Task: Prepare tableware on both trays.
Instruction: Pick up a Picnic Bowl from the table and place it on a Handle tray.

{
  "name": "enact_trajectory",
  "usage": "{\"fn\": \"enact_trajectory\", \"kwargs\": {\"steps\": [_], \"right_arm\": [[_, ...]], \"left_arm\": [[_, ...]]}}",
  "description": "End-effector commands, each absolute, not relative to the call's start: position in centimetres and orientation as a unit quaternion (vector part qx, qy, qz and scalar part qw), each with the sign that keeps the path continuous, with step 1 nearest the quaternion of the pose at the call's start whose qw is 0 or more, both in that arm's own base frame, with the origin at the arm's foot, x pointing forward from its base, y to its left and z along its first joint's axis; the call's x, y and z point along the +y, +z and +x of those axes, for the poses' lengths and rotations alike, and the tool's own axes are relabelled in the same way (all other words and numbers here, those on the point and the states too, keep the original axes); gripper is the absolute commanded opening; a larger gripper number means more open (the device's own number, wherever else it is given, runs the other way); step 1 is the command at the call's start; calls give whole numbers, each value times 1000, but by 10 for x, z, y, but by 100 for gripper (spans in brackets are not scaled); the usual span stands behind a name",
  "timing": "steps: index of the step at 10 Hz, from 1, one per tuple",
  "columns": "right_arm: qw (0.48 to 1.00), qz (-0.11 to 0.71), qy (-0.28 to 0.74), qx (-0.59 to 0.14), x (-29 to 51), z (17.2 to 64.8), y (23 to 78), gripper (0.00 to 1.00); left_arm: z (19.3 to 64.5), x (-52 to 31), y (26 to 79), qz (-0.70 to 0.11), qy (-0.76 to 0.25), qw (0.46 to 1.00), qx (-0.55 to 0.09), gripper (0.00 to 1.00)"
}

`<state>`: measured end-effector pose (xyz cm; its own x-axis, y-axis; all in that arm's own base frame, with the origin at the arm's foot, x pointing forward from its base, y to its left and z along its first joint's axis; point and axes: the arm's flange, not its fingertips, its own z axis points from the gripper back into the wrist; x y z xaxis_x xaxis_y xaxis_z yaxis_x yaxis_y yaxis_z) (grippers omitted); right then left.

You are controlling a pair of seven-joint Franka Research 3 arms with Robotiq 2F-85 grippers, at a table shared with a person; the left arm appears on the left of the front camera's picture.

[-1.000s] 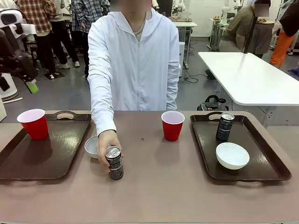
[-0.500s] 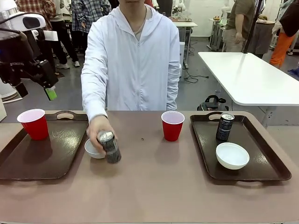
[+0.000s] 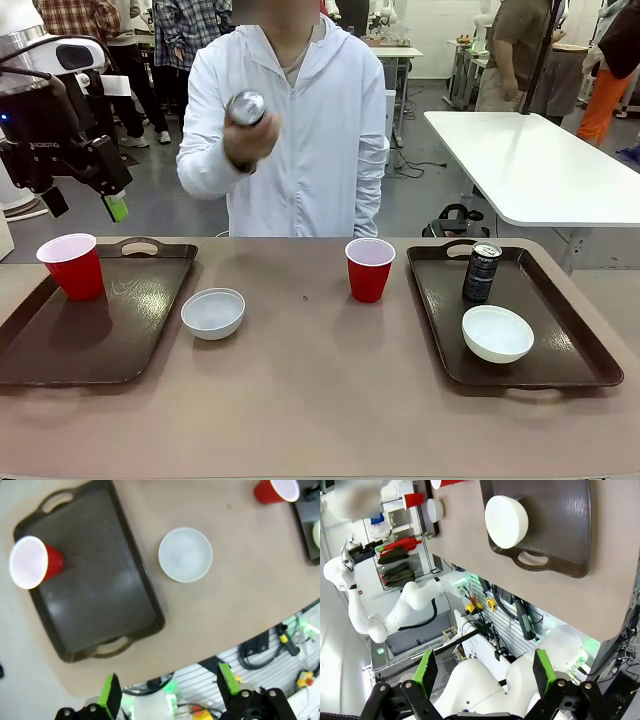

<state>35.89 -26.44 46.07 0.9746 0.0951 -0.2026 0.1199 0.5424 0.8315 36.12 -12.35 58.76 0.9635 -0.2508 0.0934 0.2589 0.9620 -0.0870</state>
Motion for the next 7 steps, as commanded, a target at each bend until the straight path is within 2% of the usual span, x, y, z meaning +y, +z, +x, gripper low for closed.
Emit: {"fn": "enact_trajectory", "kwargs": {"steps": [1, 2, 7], "right_arm": [[869, 482, -13, 111, -264, 360, 460, 100], [869, 482, -13, 111, -264, 360, 460, 100], [869, 482, -13, 111, -264, 360, 460, 100]], "left_arm": [[311, -95, 588, -84, -196, 977, -6, 100], [277, -83, 589, -80, -234, 969, -14, 100], [309, -92, 580, -62, -183, 981, -3, 100]]}}
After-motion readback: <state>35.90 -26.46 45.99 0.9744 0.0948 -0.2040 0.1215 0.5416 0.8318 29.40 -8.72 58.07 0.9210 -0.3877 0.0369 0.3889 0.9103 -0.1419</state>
